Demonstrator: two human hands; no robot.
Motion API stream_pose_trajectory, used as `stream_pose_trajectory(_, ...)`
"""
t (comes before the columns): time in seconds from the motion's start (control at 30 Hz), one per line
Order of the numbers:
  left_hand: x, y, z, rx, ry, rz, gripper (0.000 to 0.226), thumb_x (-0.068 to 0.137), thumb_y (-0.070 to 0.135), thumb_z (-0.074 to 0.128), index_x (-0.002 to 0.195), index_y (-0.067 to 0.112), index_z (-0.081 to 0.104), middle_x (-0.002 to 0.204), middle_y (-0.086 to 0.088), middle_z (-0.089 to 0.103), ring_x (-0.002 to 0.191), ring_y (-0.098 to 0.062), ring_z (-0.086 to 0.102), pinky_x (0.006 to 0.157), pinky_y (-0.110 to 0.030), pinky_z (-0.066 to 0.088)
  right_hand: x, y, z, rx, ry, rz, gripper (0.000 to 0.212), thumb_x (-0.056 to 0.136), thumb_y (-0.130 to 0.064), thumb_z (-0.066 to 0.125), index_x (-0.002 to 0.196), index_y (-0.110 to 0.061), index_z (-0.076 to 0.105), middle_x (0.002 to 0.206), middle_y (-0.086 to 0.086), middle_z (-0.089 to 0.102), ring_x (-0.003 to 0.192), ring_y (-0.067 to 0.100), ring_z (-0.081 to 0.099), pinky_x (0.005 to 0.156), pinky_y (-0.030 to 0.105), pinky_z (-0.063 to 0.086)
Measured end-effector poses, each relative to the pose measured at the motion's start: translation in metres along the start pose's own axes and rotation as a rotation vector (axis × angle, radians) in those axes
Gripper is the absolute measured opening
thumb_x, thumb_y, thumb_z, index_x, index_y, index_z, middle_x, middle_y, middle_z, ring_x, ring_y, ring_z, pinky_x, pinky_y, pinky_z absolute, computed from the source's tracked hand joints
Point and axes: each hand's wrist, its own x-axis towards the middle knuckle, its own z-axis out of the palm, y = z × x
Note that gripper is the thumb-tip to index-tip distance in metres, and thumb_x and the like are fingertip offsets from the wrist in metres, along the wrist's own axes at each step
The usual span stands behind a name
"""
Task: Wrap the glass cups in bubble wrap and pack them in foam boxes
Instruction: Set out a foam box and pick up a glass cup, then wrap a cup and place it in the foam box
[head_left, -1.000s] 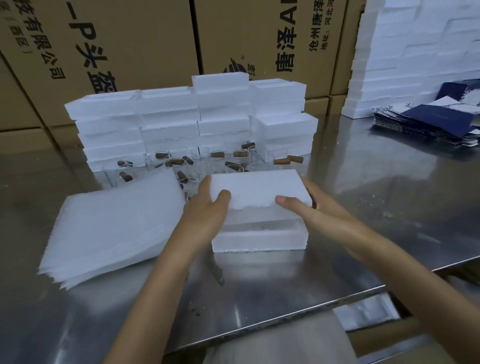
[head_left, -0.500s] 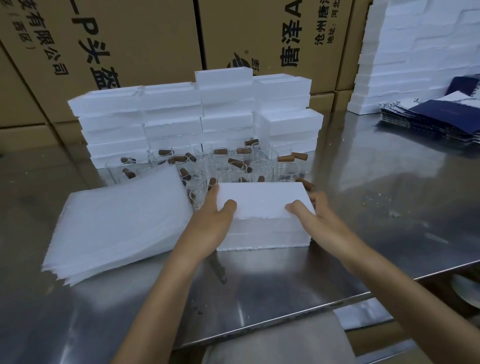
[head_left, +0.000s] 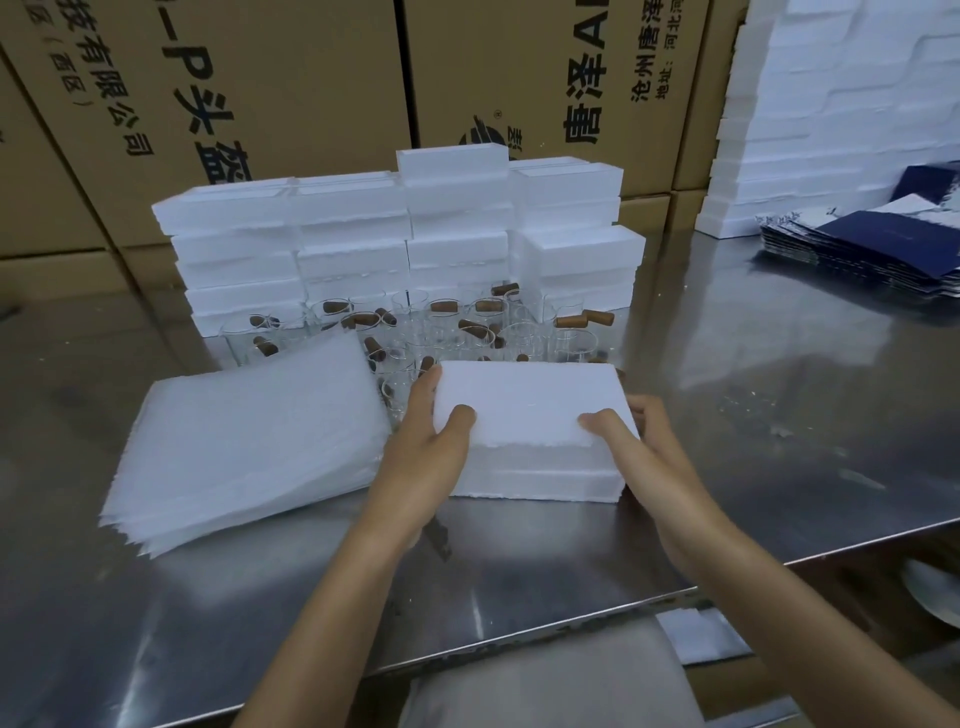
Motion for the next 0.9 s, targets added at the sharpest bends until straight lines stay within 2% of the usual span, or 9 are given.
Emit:
stream_pose_trajectory(0.13,-0.011,0.009,0.01,-0.047,0.086,0.142,0.055,0.1,0.043,0.05,0.15,0.05,0.028,0.136,0.043,0.029,0.125,0.015,0.029,0.104,-0.017,0.024,-0.007,-0.01,0.007,0.187,0.139,-0.08,0.025,0.092,-0.036,0.064,0.115,-0.033,0.055,0.114,-0.013,0.064,0.099,0.006,0.064,0.076,0.026,0.048)
stream_pose_trajectory(0.23,-0.008,0.025,0.005,-0.173,0.139,0.193,0.046,0.095,0.045,0.059,0.136,0.056,0.04,0.117,0.051,0.046,0.111,0.026,0.043,0.091,-0.004,0.035,-0.001,-0.033,0.013,0.258,0.192,-0.125,0.026,0.089,-0.034,0.066,0.113,-0.031,0.056,0.112,-0.011,0.065,0.092,0.005,0.065,0.073,0.025,0.047)
stream_pose_trajectory(0.33,0.0,0.042,-0.007,-0.345,0.256,0.182,0.057,0.081,0.059,0.071,0.133,0.05,0.048,0.117,0.032,0.057,0.11,0.009,0.056,0.084,-0.016,0.046,0.008,-0.058,0.028,0.346,0.188,-0.153,0.026,0.089,-0.032,0.065,0.113,-0.027,0.056,0.107,-0.011,0.063,0.078,-0.001,0.063,0.066,0.021,0.048)
stream_pose_trajectory(0.4,0.007,0.05,-0.015,-0.471,0.338,0.163,0.063,0.076,0.062,0.074,0.132,0.05,0.049,0.121,0.029,0.053,0.116,0.005,0.054,0.09,-0.023,0.046,0.013,-0.069,0.047,0.39,0.168,-0.146,0.025,0.09,-0.032,0.064,0.112,-0.026,0.054,0.107,-0.01,0.061,0.08,0.004,0.062,0.068,0.024,0.048)
stream_pose_trajectory(0.53,0.02,0.055,-0.028,-0.751,0.49,0.077,0.1,0.069,0.056,0.084,0.147,0.048,0.021,0.146,0.011,0.038,0.125,-0.009,0.05,0.104,-0.037,0.045,0.021,-0.085,0.099,0.448,0.133,-0.122,0.019,0.091,-0.034,0.062,0.106,-0.035,0.05,0.111,-0.011,0.058,0.095,0.008,0.058,0.078,0.027,0.045)
stream_pose_trajectory(0.6,0.026,0.049,-0.034,-0.894,0.495,0.075,0.109,0.069,0.045,0.087,0.149,0.049,0.013,0.143,0.01,0.048,0.12,-0.01,0.057,0.104,-0.042,0.048,0.023,-0.09,0.13,0.436,0.095,-0.128,0.018,0.092,-0.037,0.06,0.102,-0.04,0.046,0.125,-0.005,0.053,0.108,0.013,0.056,0.088,0.033,0.048)
stream_pose_trajectory(0.67,0.037,0.043,-0.046,-0.972,0.5,0.079,0.111,0.07,0.033,0.089,0.149,0.048,0.013,0.131,0.013,0.06,0.113,-0.009,0.064,0.099,-0.043,0.053,0.024,-0.093,0.159,0.382,0.054,-0.147,0.024,0.092,-0.038,0.06,0.111,-0.038,0.045,0.132,-0.002,0.049,0.117,0.018,0.053,0.095,0.038,0.048)
stream_pose_trajectory(0.77,0.062,0.039,-0.086,-1.007,0.586,0.07,0.107,0.068,0.025,0.088,0.148,0.04,0.02,0.118,0.011,0.067,0.097,-0.01,0.071,0.083,-0.044,0.061,0.027,-0.092,0.191,0.326,-0.083,-0.113,0.037,0.093,-0.044,0.058,0.126,-0.033,0.044,0.134,-0.002,0.047,0.121,0.018,0.05,0.091,0.034,0.046)
stream_pose_trajectory(0.9,0.108,0.026,-0.164,-0.97,0.802,0.006,0.105,0.066,0.021,0.086,0.148,0.03,0.02,0.115,0.006,0.06,0.092,-0.015,0.067,0.063,-0.039,0.061,0.036,-0.077,0.204,0.21,-0.207,-0.095,0.034,0.1,-0.045,0.045,0.133,-0.035,0.046,0.129,-0.014,0.047,0.108,-0.001,0.047,0.087,0.028,0.037)
